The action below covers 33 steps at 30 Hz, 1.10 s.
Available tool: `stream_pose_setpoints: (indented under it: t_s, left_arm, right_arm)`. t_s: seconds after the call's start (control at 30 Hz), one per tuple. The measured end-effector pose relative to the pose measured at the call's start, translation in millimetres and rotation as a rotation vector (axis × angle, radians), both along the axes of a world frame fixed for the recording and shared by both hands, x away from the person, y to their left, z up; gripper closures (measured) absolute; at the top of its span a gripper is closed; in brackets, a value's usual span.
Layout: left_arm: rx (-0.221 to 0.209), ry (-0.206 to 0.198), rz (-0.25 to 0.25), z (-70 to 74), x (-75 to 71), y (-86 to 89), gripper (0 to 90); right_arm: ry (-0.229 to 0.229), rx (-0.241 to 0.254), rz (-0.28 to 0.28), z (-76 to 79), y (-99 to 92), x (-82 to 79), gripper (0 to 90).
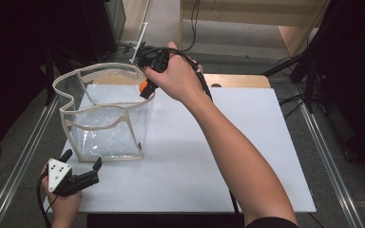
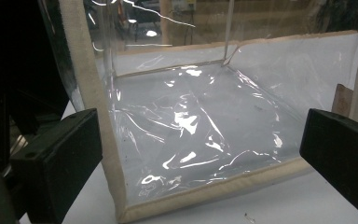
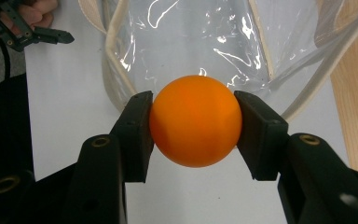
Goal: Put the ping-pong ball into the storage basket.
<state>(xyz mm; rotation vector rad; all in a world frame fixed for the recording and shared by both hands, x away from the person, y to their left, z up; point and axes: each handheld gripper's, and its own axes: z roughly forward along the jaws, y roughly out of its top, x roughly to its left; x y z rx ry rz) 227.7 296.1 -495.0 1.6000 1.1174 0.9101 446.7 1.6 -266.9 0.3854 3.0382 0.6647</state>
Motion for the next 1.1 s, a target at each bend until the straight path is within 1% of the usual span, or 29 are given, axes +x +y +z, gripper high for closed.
stream_pose_setpoints:
  t_s: [0.07, 0.13, 0.37, 0.47, 0.5, 0.63, 0.8, 0.9, 0.93, 1.0, 1.1]
  left_arm:
    - [0.0, 0.0, 0.0, 0.0, 0.0, 0.0, 0.0]
    - [0.001, -0.001, -0.001, 0.0, 0.1, 0.0, 0.0]
    - [0.001, -0.001, -0.001, 0.0, 0.1, 0.0, 0.0]
    - [0.001, 0.0, -0.002, 0.0, 0.0, 0.0, 0.0]
    - [0.001, 0.0, -0.001, 0.0, 0.0, 0.0, 0.0]
    - [-0.002, -0.001, -0.002, 0.0, 0.0, 0.2, 0.0]
    - [-0.001, 0.001, -0.001, 0.2, -0.1, 0.4, 0.0]
    - [-0.001, 0.001, -0.001, 0.1, -0.1, 0.4, 0.0]
    - [0.0, 0.001, -0.001, 0.1, -0.1, 0.4, 0.0]
    - [-0.003, 0.002, -0.001, 0.2, 0.0, 0.5, 0.0]
    - [-0.005, 0.001, -0.001, 0.2, 0.0, 0.9, 0.0]
  right_arm:
    - [0.0, 0.0, 0.006, -0.7, 0.5, 0.8, 48.4]
    - [-0.001, -0.011, -0.001, -2.2, 2.5, 1.8, 48.3]
    - [-0.01, -0.012, -0.016, -5.2, 5.2, 5.1, 48.3]
    - [-0.02, -0.022, -0.017, -6.9, 6.7, 6.4, 48.2]
    - [-0.029, -0.029, -0.005, -8.6, 8.1, 7.5, 48.0]
    - [-0.026, -0.044, -0.009, -11.9, 10.0, 7.4, 47.6]
    - [-0.032, -0.052, -0.012, -12.3, 9.5, 7.9, 47.4]
    - [-0.028, -0.063, -0.021, -12.3, 8.7, 8.0, 45.1]
    - [-0.03, -0.066, -0.026, -12.3, 7.9, 8.2, 42.7]
    - [-0.033, -0.064, -0.022, -12.4, 7.3, 8.8, 42.0]
    - [-0.032, -0.058, -0.035, -10.6, 4.6, 7.4, 37.7]
